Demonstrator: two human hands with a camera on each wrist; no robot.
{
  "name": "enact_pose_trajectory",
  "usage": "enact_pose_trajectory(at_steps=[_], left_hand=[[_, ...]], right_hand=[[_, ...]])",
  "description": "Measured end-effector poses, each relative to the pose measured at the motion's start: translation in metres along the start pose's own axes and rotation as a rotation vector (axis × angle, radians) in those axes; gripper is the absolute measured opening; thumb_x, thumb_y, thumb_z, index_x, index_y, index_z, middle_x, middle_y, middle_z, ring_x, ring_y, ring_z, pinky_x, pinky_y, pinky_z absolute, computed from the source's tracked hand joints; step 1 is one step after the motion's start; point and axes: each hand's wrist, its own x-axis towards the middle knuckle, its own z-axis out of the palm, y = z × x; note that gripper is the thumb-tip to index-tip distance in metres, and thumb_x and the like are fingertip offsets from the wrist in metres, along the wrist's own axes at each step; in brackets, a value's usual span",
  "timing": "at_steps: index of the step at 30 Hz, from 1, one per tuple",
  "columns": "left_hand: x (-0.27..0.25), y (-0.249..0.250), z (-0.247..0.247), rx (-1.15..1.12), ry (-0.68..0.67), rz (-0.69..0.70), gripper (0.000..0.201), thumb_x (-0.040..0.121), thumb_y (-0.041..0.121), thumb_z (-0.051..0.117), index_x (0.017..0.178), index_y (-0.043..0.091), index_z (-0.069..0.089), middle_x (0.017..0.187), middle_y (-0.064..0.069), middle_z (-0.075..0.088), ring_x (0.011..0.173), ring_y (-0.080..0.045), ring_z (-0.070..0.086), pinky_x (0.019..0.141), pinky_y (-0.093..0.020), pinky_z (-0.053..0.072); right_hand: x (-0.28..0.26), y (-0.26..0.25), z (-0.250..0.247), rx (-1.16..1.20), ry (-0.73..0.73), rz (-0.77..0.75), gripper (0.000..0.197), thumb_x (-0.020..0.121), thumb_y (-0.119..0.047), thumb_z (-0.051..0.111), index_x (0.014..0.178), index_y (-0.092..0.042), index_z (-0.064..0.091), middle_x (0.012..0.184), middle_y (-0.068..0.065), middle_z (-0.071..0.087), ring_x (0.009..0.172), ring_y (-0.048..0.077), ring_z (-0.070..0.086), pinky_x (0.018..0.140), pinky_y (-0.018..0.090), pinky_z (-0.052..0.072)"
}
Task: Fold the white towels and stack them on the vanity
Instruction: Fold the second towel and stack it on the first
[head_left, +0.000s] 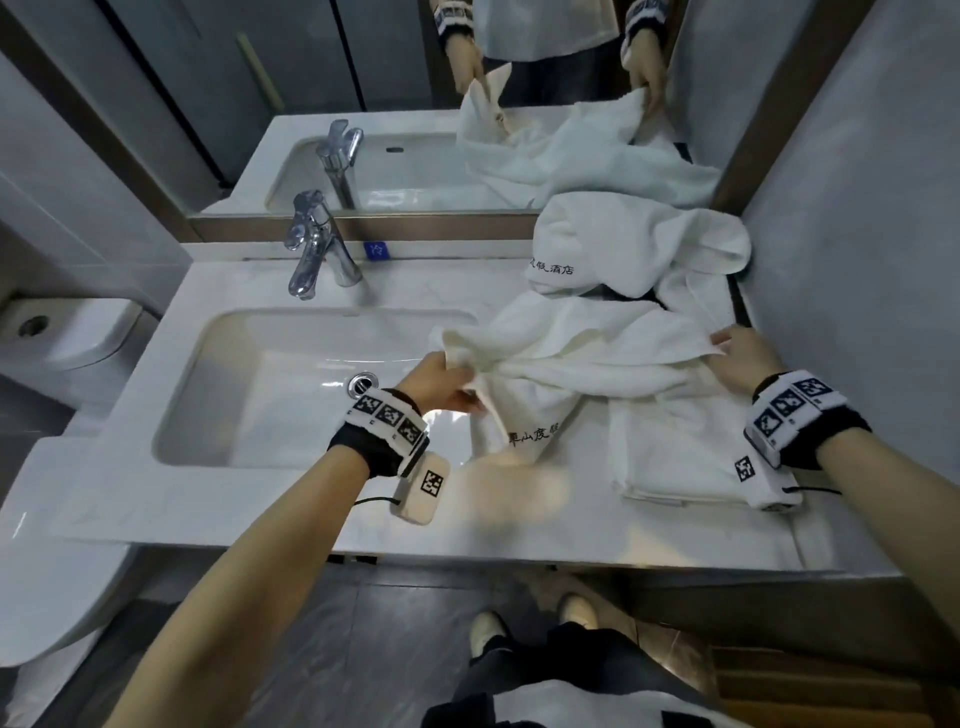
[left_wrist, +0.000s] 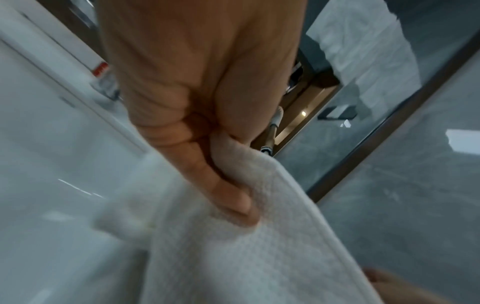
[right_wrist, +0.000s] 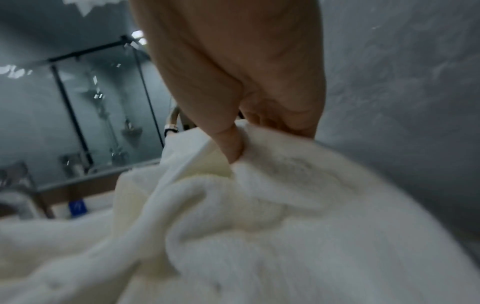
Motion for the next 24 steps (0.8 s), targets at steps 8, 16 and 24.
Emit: enact_pose_trajectory(at_steps=[8, 16, 24], left_hand=[[0.017, 0.060, 0.078, -0.165, -0.021, 0.276, 0.038, 0.084, -0.002, 0.063, 0.108, 0.008, 0.034, 0.088, -0.009, 0.053, 0.075, -0.018, 0.060, 0.065, -0.026, 0.059], [0.038, 0.044, 0.100, 0.707, -0.083, 0.556, 0.046, 0.081, -0.013, 0.042, 0.120, 0.004, 0.060, 0.113, -0.018, 0.063, 0.107, -0.029, 0.061, 0.098, -0.036, 0.047], [0.051, 0.038, 0.113, 1.681, -0.063, 0.838, 0.049, 0.080, 0.032, 0.068, 0.123, 0.019, 0.048, 0.132, -0.006, 0.039, 0.126, -0.029, 0.033, 0.102, -0.040, 0.029]], right_hand=[[-0.005, -0.038, -0.036, 0.297, 0.153, -0.196, 0.028, 0.088, -0.033, 0.061, 0.102, -0.009, 0.068, 0.106, 0.014, 0.068, 0.105, 0.031, 0.061, 0.080, 0.026, 0.040], [-0.023, 0.006, -0.018, 0.357, 0.019, -0.028, 0.053, 0.087, -0.018, 0.064, 0.135, -0.006, 0.043, 0.131, 0.017, 0.053, 0.117, 0.031, 0.053, 0.089, 0.032, 0.042], [-0.052, 0.050, 0.013, 0.273, 0.010, 0.184, 0.072, 0.078, -0.016, 0.072, 0.138, -0.010, 0.034, 0.135, 0.016, 0.048, 0.116, 0.031, 0.052, 0.081, 0.027, 0.036]])
